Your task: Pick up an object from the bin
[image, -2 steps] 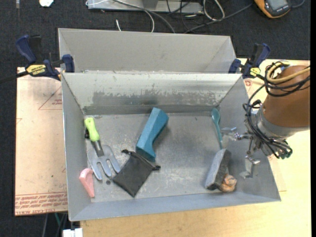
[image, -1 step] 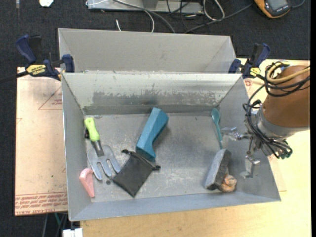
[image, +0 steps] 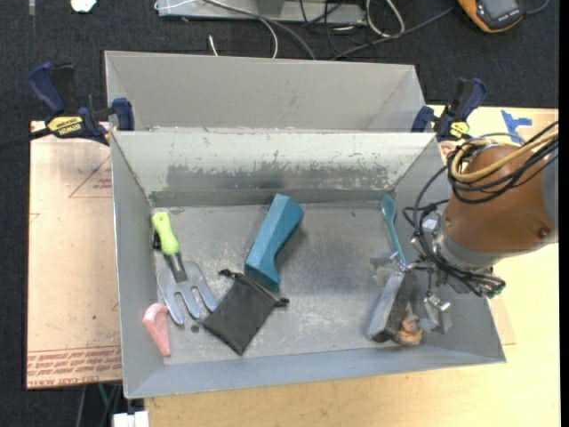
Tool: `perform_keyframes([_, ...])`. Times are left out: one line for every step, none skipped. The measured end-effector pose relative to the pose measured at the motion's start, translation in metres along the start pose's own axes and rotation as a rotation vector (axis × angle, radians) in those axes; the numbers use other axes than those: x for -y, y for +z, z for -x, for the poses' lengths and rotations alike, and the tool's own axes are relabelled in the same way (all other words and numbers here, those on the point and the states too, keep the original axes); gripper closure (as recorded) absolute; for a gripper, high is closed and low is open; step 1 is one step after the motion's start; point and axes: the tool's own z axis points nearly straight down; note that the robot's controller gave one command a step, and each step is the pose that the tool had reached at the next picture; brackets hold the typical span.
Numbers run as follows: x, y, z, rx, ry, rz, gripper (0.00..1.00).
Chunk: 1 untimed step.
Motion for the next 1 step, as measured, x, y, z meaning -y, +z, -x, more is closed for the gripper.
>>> perform_keyframes([-0.0083, 0.0418, 0.0027, -0.008, -0.121, 0.001, 0.0])
